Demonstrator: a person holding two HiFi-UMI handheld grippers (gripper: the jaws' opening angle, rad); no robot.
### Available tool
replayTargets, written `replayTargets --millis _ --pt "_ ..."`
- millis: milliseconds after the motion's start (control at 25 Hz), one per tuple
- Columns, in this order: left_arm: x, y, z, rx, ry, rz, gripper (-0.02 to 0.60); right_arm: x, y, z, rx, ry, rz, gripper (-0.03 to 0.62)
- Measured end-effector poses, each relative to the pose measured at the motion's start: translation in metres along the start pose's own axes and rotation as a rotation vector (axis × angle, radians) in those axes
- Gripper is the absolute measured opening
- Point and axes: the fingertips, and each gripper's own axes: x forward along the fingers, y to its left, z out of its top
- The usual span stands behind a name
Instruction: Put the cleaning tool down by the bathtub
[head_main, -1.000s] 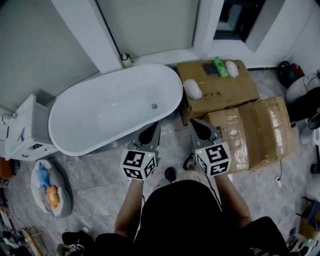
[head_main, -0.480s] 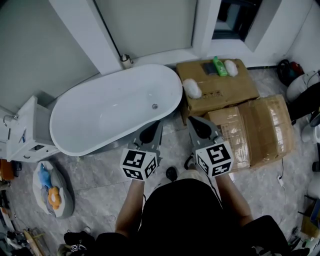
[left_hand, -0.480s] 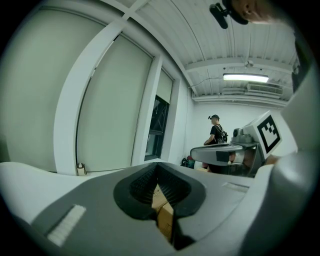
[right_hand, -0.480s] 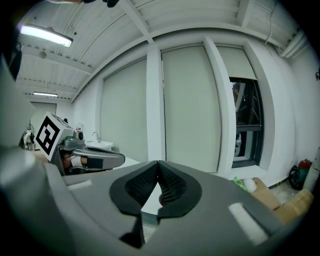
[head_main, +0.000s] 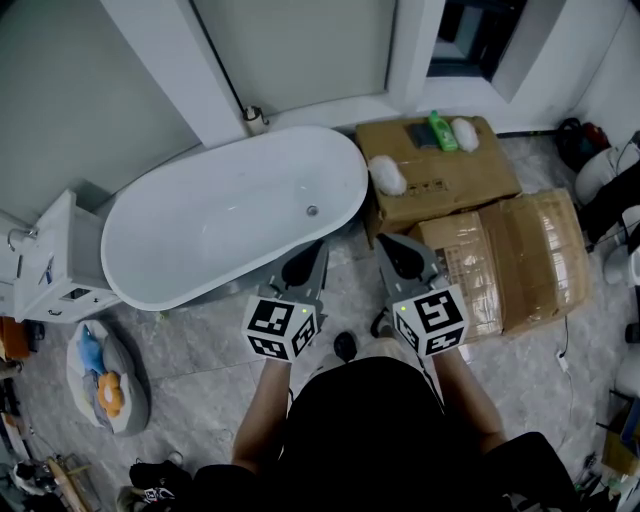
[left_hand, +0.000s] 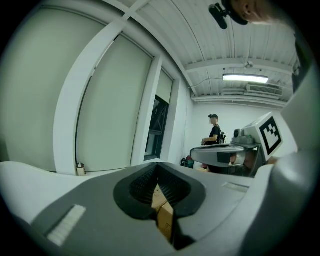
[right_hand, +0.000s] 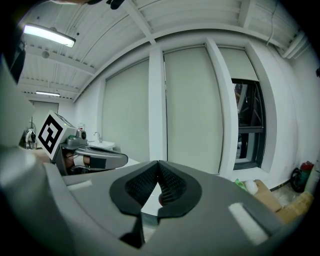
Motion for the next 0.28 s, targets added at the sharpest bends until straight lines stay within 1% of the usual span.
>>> replayTargets --millis 280 --pt "0.0000 0.0035 -0.0033 -0.005 0.001 0.008 -0.003 0.0029 -0.0013 -0.0020 0.005 -0.002 0.002 0.006"
